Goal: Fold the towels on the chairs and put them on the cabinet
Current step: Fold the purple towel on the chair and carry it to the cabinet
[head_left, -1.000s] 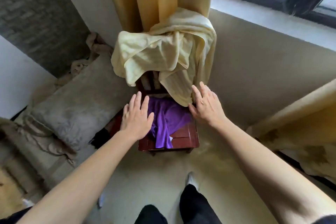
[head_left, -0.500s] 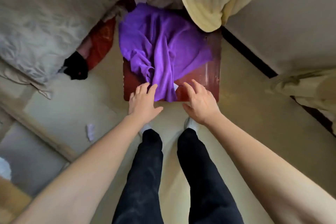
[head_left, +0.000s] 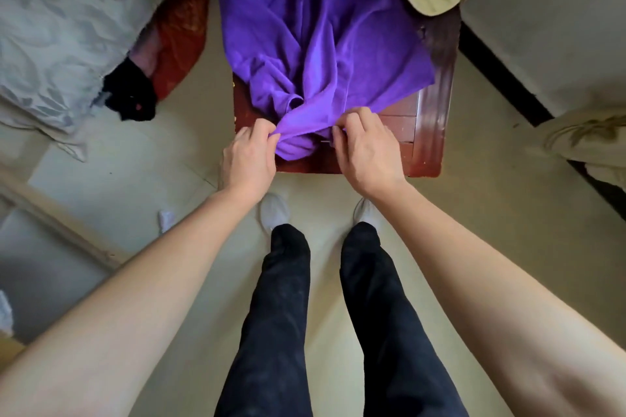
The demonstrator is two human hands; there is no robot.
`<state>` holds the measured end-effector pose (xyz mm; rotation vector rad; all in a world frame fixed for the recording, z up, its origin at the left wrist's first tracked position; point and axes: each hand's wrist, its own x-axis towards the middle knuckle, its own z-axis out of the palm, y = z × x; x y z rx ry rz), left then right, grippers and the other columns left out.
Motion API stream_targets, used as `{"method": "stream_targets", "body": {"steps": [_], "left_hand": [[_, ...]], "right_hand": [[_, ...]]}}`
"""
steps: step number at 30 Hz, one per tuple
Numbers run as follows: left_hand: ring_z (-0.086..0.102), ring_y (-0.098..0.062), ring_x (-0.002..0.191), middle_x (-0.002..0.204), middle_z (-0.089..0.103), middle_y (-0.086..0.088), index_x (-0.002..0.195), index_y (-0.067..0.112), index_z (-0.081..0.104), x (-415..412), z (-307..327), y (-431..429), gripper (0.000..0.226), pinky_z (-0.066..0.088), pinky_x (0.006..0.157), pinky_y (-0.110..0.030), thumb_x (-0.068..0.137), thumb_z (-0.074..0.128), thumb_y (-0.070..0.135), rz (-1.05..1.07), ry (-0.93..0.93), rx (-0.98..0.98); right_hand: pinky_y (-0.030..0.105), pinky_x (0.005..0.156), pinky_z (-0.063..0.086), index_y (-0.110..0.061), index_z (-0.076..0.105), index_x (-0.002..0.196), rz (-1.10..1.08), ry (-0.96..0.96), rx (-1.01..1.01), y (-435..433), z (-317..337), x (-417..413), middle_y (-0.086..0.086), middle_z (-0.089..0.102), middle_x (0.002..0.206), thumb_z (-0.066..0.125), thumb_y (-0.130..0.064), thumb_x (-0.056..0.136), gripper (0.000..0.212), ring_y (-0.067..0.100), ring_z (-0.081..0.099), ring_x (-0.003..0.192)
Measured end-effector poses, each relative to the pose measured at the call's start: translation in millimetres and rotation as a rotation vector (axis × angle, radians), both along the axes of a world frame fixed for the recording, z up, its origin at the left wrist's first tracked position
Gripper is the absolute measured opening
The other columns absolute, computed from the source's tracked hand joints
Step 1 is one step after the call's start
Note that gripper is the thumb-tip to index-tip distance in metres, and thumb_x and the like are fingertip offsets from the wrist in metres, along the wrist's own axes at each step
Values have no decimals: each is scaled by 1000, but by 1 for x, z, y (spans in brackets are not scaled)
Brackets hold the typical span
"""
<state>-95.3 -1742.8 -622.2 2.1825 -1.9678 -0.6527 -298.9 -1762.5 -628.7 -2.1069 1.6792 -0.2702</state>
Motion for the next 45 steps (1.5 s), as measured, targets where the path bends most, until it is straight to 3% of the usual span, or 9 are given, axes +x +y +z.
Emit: {"method": "stream_targets", "body": {"steps": [9,14,17,20,26,30,34,39,45], "left_hand": [[52,-36,115,125,55,-14,121,14,53,41,-8,-45,33,40,91,-42,89,49,7,624,-9,132],[53,-32,108,121,51,-10,118,17,59,7,-7,-6,36,47,87,-43,89,56,37,302,61,-86],[46,-27,118,133,44,-3,133,29,52,-15,-12,2,68,45,90,-41,77,65,64,-26,-32,244],[48,-30,119,132,47,-4,133,29,57,-19,-21,2,46,48,89,-44,88,66,34,-33,-103,323],[55,-32,101,106,62,-6,98,16,69,-7,-14,5,20,43,70,-38,88,52,11,100,1,102],[54,-37,81,83,61,-15,80,7,58,-6,0,12,20,31,62,-39,82,41,17,171,32,-60],[55,-46,75,80,64,-28,89,3,59,-2,22,4,32,25,61,-41,84,33,22,367,34,-58],[58,-50,78,83,65,-30,92,5,61,12,62,-1,37,29,61,-43,82,31,25,273,-63,-61],[61,-47,77,78,66,-26,93,8,56,-11,172,-4,45,37,62,-42,87,26,41,143,-43,-109]], "right_hand": [[50,88,51,-13,53,131,-223,10,211,-70,-19,0,16,47,132,51,-15,92,39,39,53,115],[49,91,48,-26,55,137,6,221,193,-87,-35,-1,14,42,143,56,-23,93,44,37,46,123],[48,81,47,-17,69,108,-28,221,79,-76,-37,-6,14,55,127,52,-35,96,27,39,52,110],[49,79,49,-12,65,104,-48,173,38,-63,-34,-9,16,56,121,52,-31,96,25,40,54,103],[55,108,33,-24,53,140,165,219,207,-64,-31,3,21,31,156,67,-37,85,58,44,30,141],[49,95,42,-10,65,106,134,52,-27,-55,-20,17,14,66,117,52,-33,97,28,38,58,116],[41,67,40,-2,57,106,191,-46,7,-44,3,12,20,69,73,46,-29,104,29,42,64,67],[41,67,46,-8,58,104,383,192,128,-38,40,-20,16,71,88,48,-74,83,70,38,68,78],[41,71,50,-12,57,120,396,254,168,-56,167,-50,13,72,97,39,-82,71,87,37,69,89]]}}
